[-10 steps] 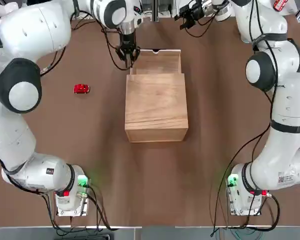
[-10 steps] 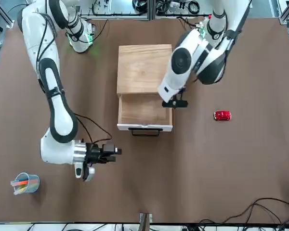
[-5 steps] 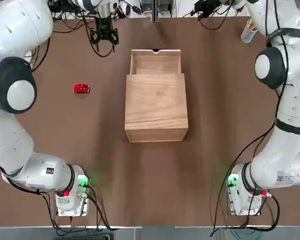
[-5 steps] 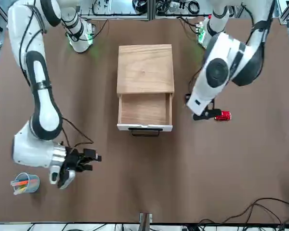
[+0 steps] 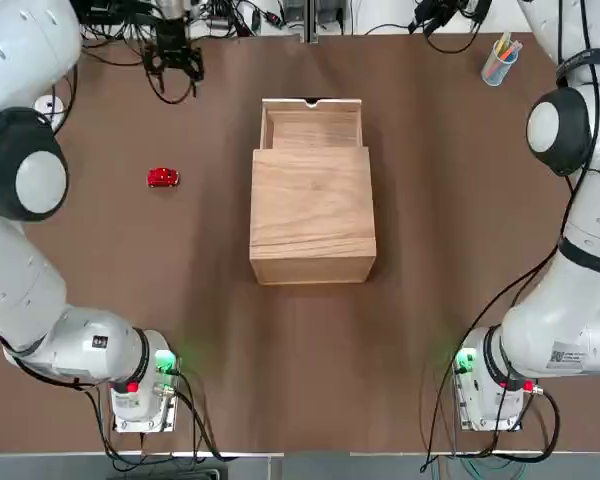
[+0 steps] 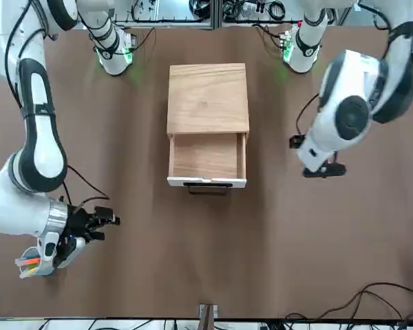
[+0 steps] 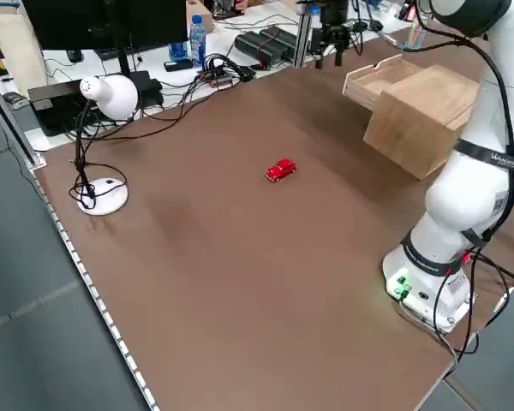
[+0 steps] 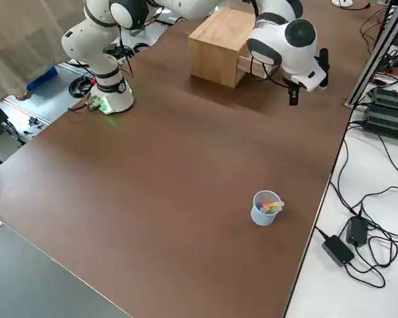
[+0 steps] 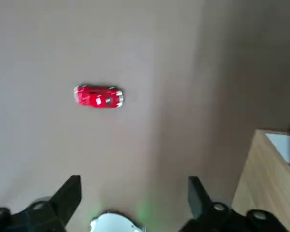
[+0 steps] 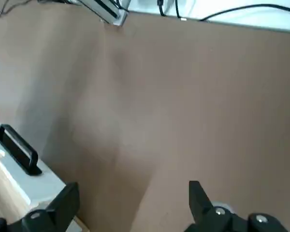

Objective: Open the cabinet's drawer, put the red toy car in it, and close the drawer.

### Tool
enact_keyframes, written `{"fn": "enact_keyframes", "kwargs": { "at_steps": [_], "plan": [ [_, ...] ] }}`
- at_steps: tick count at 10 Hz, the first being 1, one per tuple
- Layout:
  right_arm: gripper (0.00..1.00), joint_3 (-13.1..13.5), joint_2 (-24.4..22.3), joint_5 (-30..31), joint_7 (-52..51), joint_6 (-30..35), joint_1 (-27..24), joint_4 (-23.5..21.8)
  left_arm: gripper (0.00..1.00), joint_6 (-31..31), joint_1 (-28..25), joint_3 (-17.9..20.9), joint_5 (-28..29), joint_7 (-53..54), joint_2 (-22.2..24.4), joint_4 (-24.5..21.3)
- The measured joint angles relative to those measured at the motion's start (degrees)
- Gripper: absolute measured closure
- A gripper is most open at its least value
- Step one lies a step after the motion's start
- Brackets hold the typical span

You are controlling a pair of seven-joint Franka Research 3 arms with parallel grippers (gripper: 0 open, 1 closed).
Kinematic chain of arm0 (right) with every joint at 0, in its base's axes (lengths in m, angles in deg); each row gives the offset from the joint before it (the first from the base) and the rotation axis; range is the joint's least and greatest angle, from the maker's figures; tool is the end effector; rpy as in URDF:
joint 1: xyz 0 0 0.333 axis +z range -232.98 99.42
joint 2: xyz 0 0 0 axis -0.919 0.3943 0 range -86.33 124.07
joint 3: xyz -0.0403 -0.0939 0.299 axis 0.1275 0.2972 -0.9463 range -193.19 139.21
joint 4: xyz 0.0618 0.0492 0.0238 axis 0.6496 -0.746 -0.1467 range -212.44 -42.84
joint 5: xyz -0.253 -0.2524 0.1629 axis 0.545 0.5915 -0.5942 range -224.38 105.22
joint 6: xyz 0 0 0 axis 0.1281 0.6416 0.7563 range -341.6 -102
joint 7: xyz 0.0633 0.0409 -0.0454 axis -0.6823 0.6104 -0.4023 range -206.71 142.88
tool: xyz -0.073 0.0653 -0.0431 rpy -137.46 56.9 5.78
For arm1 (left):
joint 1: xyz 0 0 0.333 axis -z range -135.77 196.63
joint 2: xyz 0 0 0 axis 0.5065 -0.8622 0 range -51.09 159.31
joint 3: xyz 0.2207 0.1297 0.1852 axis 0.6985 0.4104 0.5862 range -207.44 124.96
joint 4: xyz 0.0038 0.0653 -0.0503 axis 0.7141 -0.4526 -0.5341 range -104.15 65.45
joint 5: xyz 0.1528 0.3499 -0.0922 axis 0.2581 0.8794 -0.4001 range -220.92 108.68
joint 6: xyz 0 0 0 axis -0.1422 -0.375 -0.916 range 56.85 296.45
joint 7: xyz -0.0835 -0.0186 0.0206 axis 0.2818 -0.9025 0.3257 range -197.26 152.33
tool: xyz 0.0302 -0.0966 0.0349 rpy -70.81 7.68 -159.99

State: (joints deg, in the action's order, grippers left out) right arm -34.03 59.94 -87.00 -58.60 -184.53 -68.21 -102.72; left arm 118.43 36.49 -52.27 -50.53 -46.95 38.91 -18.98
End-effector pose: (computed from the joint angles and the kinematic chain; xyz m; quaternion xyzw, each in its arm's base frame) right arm 0.7475 0.0814 0.3858 -0.9465 -0.1844 -0.0520 0.2598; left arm 0.5804 -0.1561 0.4598 -0.9840 -0.0573 0.1481 0.0810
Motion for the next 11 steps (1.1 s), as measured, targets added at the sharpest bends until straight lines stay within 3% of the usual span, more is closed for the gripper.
{"fn": "enact_keyframes", "kwargs": {
  "at_steps": [3, 6, 7, 9, 11],
  "plan": [
    [0.00, 0.56, -0.30, 3.32, 5.68, 0.62, -0.88, -0.08, 0.00, 1.07, -0.33, 5.43, -0.88, -13.97, 0.03, 0.39],
    [0.00, 1.37, -0.67, 12.73, 13.59, 0.21, -1.01, 0.78, 0.00, 8.92, -0.09, 8.86, -2.73, -28.24, 0.61, -3.74],
    [0.00, 1.80, -2.13, 13.28, 14.00, 0.35, -1.67, 1.37, 0.00, 14.12, -0.09, 10.59, -3.37, -31.32, 2.29, -8.06],
    [0.00, 2.24, -5.18, 13.53, 14.34, 2.84, -3.92, 1.39, 0.00, 26.90, -0.14, 14.09, -4.76, -35.44, 8.21, -21.11],
    [0.00, 3.44, -5.48, 15.62, 17.67, 3.49, -4.16, 1.22, 0.00, 36.19, -0.19, 17.19, -6.96, -38.61, 12.87, -31.84]
  ]
}}
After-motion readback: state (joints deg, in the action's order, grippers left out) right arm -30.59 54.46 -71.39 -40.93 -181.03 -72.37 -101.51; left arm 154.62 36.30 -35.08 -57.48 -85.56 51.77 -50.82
